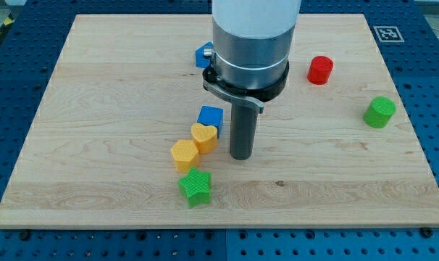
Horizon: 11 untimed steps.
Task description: Slightly push the green star and yellow hexagon upwards of the board
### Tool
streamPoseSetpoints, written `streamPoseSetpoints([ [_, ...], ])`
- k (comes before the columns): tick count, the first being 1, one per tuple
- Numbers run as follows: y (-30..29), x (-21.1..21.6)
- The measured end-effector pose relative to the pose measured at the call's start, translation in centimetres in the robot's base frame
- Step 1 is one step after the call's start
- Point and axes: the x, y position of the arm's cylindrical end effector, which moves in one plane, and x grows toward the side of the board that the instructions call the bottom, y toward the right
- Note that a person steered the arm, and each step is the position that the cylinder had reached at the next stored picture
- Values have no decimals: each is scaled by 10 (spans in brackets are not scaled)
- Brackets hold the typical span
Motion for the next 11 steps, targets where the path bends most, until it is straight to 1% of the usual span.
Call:
streamPoseSetpoints([
  [1, -17, 13],
  [3, -19, 39],
  [5, -14, 90],
  [6, -14, 95],
  [7, -19, 94],
  [8, -37, 85],
  [9, -63, 72],
  [11, -78, 32],
])
